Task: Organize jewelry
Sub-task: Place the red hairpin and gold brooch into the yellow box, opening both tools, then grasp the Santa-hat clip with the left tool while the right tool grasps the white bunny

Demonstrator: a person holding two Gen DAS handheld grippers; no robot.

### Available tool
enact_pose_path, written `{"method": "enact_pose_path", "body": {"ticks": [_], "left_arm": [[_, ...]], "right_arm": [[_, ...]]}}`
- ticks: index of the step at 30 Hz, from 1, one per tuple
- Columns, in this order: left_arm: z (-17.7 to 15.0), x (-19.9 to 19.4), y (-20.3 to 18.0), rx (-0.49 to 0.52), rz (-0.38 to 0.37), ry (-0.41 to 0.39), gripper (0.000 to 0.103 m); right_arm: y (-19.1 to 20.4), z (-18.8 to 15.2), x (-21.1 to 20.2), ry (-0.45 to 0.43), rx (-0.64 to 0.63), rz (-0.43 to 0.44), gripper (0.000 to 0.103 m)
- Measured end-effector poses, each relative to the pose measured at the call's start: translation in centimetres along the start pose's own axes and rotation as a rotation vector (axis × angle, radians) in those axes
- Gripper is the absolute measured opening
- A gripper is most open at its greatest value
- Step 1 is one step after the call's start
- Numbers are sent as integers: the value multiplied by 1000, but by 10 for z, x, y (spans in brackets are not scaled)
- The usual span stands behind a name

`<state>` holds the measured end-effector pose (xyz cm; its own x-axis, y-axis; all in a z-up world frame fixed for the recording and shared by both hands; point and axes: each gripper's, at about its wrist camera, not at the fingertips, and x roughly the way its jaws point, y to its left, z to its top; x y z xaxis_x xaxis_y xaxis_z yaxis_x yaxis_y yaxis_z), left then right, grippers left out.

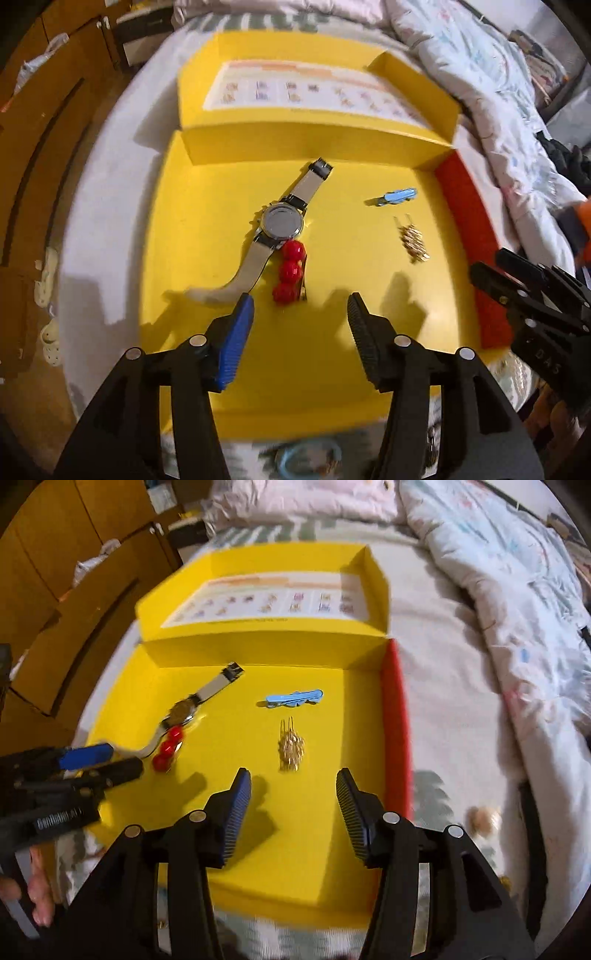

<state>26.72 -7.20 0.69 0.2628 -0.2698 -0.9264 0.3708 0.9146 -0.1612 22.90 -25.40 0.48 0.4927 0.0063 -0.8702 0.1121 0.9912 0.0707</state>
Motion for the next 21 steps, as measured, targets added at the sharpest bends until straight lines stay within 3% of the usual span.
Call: {"method": "enact_pose_path", "body": {"ticks": [2, 4, 7, 16, 21], "left_arm": [[-15, -26, 4, 9, 10, -43, 55], [-28, -44, 12, -2, 18, -88, 66], [-58, -60, 29, -37, 57, -128, 68], [-122, -39, 57, -119, 129, -53, 68], [-137, -14, 67, -155, 162, 9, 68]], "right_arm": [[-2, -16, -24, -30, 2, 8, 52], [-5, -35, -45, -44, 6, 23, 52], [-9, -71, -70, -56, 4, 21, 52], [-41, -146, -78, 24, 89, 36, 53], [-47, -169, -66, 72, 119, 27, 60]]}}
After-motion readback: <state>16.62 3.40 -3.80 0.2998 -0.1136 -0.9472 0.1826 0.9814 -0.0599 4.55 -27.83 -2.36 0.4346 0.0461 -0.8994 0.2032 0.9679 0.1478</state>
